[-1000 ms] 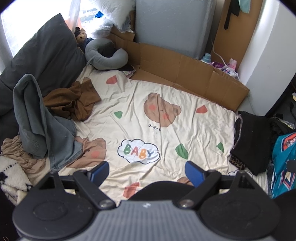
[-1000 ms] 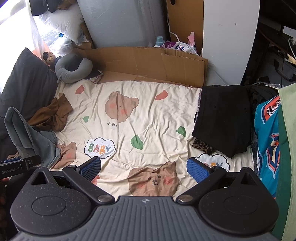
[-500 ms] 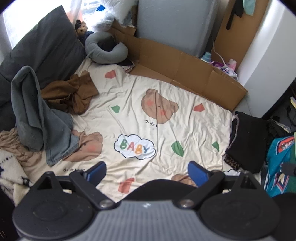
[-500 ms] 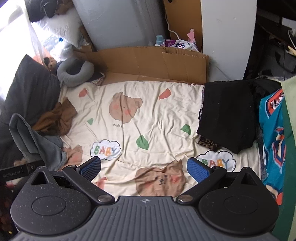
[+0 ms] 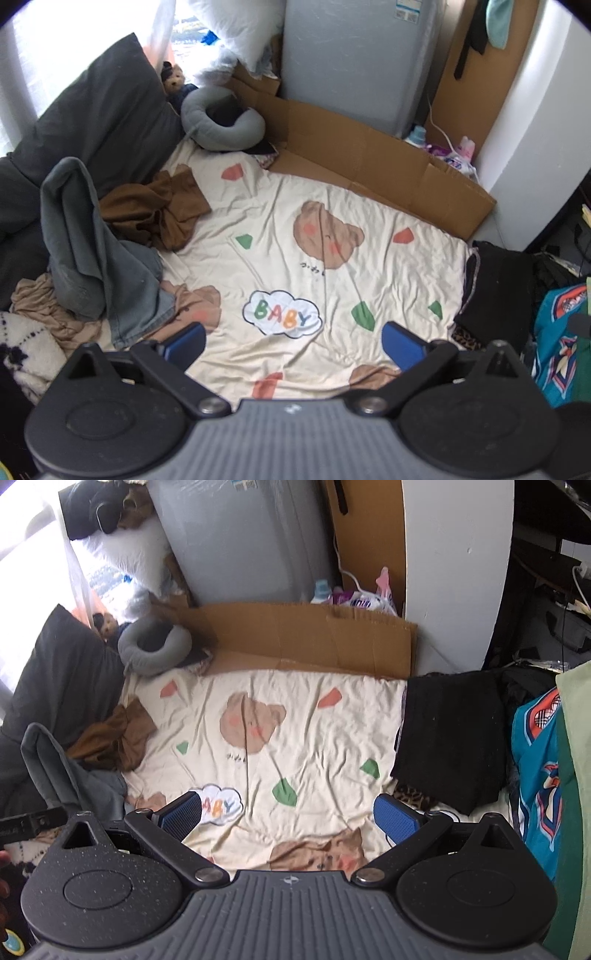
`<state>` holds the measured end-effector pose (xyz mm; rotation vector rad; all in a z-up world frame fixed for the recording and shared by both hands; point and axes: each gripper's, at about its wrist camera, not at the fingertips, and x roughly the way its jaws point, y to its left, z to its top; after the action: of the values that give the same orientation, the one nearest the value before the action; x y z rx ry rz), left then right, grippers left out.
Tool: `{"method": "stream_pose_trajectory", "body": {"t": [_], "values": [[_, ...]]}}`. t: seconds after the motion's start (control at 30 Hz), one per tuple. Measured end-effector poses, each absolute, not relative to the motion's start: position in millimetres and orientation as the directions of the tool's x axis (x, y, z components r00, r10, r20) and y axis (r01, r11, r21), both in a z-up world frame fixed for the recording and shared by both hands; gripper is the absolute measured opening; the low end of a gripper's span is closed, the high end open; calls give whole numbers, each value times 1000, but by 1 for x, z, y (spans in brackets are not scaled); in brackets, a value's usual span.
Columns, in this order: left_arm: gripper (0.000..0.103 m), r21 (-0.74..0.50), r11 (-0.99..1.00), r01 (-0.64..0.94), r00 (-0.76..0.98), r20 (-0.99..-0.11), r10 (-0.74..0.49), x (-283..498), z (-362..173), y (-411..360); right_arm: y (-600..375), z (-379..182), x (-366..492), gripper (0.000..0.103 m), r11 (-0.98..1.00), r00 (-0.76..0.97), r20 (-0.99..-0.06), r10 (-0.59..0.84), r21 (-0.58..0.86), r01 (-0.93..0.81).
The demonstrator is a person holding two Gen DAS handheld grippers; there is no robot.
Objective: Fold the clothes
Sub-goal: 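Move the left tool toward the crumpled brown sweatshirt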
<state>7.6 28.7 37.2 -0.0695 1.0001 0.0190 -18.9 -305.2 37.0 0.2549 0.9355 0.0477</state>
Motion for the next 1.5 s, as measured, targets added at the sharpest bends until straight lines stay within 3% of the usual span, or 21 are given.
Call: {"method": "stream_pose_trajectory", "body": {"t": [0.73,1.5], "values": [[102,-54,981,-188,576,-815,66,-7,75,129,-285,62,16,102,978,632,-761,147,208,22],[102,-42,975,-220,574,-814,95,71,32,214,-263,21,107,102,983,565,-820,88,165,86]]}}
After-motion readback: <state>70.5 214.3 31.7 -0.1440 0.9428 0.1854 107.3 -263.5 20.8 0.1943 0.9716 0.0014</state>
